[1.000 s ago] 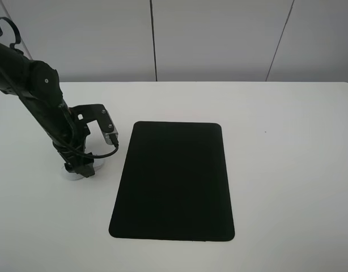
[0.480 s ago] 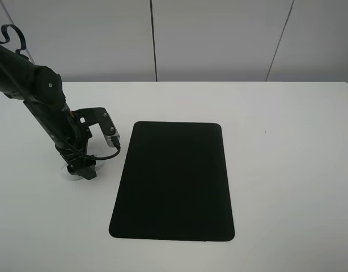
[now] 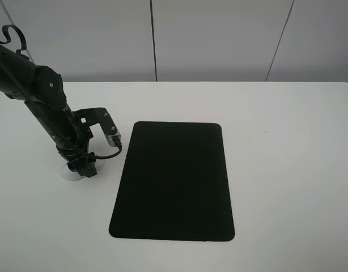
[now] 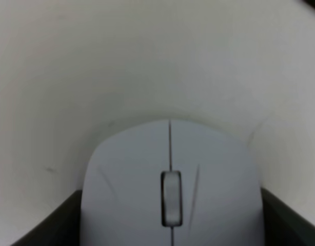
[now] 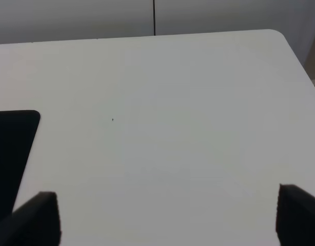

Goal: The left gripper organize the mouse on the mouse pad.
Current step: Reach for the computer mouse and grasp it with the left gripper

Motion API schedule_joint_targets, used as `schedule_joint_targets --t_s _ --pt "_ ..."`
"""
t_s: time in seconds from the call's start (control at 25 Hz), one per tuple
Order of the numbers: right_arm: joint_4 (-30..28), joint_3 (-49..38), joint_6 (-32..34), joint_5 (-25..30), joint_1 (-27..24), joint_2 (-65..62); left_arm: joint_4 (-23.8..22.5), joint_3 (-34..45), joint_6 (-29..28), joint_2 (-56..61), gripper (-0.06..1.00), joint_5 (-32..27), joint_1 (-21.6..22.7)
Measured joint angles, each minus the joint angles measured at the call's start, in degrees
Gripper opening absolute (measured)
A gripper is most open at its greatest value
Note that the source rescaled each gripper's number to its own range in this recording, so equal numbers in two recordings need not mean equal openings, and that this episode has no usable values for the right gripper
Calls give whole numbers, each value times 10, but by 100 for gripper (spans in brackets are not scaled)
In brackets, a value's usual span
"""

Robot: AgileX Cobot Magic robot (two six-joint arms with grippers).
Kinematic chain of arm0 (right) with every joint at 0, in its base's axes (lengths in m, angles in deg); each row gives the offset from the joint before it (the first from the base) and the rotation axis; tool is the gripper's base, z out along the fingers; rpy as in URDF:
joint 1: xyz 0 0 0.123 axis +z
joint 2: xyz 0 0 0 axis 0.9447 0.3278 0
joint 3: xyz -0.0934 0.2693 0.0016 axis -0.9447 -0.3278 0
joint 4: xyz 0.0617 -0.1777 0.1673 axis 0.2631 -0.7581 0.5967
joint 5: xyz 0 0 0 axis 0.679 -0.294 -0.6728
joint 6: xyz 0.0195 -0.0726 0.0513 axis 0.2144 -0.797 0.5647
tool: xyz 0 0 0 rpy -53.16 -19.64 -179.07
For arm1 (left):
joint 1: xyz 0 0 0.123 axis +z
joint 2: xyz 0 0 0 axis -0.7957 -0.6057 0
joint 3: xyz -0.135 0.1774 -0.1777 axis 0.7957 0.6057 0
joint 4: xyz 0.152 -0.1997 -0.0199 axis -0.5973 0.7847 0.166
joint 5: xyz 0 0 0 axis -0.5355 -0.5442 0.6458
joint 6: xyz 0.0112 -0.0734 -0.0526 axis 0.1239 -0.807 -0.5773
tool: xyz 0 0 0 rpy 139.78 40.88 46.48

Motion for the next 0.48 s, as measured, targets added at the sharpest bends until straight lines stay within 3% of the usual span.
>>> schedule_joint_targets --t_s 0.48 --pt "0 0 0 0 0 0 1 0 0 0 1 11 0"
